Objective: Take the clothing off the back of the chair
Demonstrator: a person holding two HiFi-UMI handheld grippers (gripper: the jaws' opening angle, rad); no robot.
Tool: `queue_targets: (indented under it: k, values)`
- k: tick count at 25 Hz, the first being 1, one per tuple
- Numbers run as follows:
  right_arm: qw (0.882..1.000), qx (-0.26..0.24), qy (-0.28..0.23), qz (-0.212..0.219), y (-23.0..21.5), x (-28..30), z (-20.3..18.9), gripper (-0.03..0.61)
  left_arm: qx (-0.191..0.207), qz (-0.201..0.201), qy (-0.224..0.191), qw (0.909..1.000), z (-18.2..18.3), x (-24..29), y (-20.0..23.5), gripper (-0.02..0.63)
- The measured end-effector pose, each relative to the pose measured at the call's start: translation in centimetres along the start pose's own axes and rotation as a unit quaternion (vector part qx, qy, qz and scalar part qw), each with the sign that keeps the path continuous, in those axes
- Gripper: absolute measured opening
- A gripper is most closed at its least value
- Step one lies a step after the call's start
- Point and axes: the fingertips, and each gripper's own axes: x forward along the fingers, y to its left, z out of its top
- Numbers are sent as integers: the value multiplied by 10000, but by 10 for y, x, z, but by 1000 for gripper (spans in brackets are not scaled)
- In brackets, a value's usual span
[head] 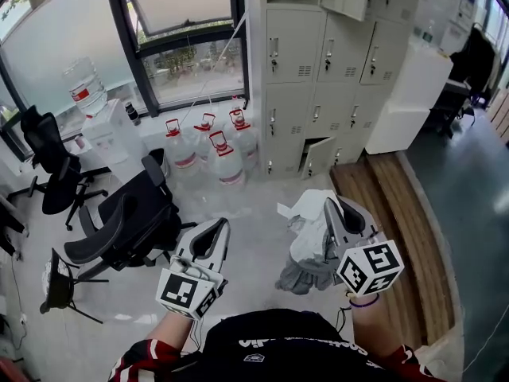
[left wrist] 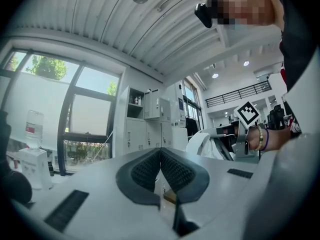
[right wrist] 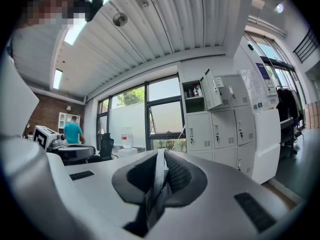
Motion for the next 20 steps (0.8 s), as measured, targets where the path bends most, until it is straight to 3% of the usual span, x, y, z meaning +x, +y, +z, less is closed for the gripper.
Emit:
queue_targets:
  k: [6, 20]
  values:
    - [10000, -16, -89, 19, -13, -4, -9, 40, 99, 109, -145, 9998, 9, 19, -7, 25]
    - [9995, -87, 32, 301, 0, 1, -32, 40, 6, 259, 18, 9997, 5, 16, -13, 25]
